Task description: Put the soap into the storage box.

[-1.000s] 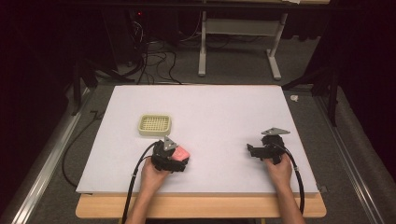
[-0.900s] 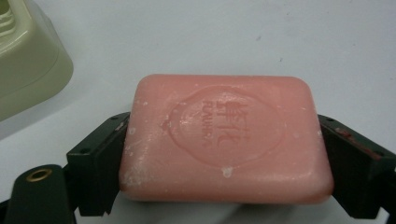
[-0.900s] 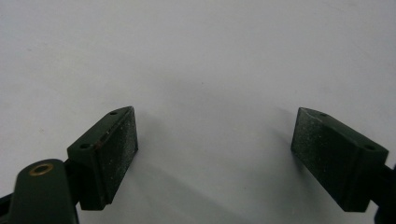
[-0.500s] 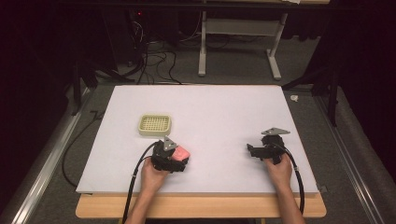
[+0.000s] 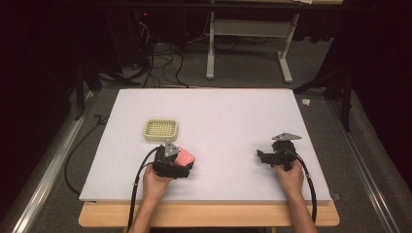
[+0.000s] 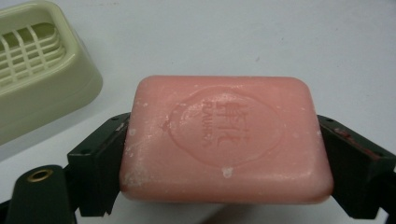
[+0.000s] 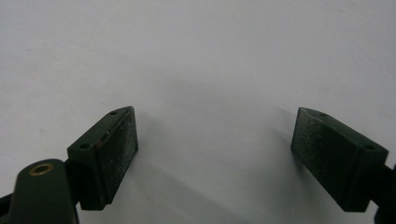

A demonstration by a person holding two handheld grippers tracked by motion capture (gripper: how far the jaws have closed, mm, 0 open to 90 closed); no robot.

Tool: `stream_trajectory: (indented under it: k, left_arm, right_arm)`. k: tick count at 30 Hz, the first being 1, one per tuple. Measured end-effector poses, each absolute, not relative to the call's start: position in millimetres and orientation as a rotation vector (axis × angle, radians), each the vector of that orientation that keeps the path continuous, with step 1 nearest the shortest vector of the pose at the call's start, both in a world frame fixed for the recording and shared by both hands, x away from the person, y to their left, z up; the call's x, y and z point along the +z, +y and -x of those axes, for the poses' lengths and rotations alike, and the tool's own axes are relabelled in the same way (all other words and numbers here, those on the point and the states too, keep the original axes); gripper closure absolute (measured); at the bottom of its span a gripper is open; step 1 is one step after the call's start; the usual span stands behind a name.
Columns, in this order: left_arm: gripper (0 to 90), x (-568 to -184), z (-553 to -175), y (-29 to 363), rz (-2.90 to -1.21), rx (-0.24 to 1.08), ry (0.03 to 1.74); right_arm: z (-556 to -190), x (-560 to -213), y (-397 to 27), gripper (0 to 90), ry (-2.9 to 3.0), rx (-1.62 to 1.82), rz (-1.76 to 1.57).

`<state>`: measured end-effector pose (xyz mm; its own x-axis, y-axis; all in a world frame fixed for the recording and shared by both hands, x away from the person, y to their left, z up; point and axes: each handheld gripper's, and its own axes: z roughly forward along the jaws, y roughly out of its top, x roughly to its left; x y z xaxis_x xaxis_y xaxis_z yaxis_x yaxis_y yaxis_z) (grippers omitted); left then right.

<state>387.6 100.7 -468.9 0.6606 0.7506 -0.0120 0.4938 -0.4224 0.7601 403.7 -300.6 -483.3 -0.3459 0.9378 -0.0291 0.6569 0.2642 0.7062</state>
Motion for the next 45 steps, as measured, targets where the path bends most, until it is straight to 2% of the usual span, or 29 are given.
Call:
stream_trajectory:
  k: [14, 45]
  left_arm:
    - [13.9, -456, -385, 109, -2.068, 0.454, 0.953]
    - [13.9, -435, -388, 137, -1.996, 0.536, 1.059]
  right_arm:
    - [-404, -483, -301, 15.2, 2.095, 0.841, -1.441]
    - [-404, -483, -301, 15.2, 2.094, 0.841, -1.441]
